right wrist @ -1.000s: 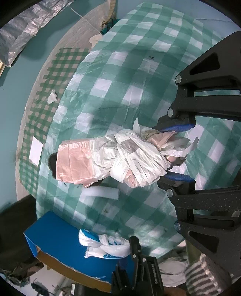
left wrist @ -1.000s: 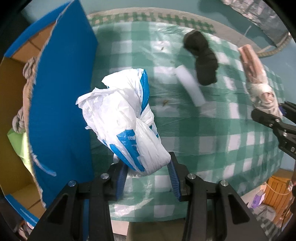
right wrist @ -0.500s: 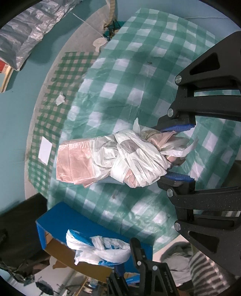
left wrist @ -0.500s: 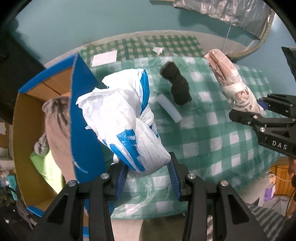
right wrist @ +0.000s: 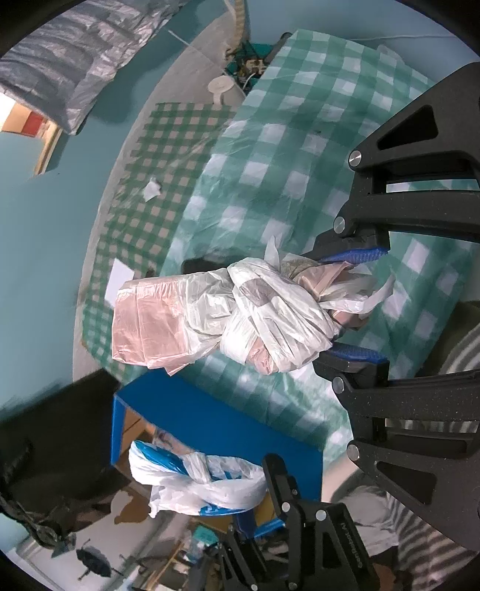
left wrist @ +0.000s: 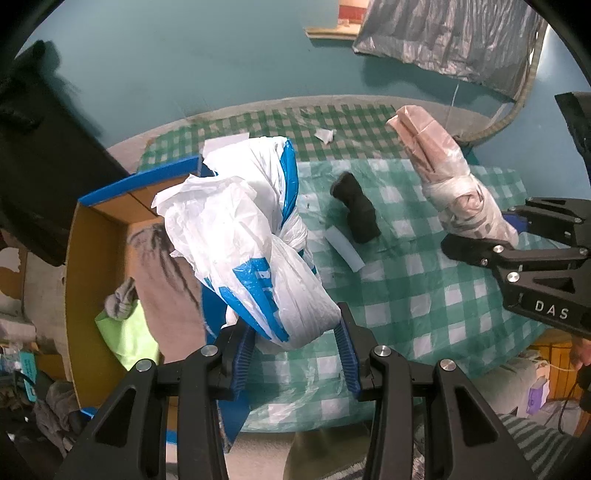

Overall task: Organize soft objects
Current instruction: 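Lift the pink bundle and plastic bag and carry both over the box, then open both tools to drop the bundle and bag into the box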

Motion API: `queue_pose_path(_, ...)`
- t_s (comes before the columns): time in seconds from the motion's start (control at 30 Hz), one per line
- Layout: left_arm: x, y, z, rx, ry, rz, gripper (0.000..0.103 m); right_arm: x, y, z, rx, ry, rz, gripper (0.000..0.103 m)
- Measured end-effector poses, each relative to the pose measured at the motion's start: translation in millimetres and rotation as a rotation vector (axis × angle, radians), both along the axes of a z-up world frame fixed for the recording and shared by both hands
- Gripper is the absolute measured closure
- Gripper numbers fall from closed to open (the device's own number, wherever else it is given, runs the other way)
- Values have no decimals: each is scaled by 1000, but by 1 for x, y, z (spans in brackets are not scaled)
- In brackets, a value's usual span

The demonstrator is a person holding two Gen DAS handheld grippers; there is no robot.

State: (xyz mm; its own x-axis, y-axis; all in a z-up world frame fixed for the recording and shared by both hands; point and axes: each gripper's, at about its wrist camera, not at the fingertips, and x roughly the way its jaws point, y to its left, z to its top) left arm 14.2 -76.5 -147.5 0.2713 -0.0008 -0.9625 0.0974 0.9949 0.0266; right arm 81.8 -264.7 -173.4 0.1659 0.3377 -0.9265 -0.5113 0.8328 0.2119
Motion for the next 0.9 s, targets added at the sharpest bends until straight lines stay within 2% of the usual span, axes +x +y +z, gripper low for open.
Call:
queue_pose_path(0.53, -12, 51, 18, 15, -27, 124, 61, -2, 44, 30, 50, -41, 78, 68)
queue_pose_path(0.9, -25, 92, 22, 21, -26, 232, 61, -6, 97, 45, 71, -65, 187, 68)
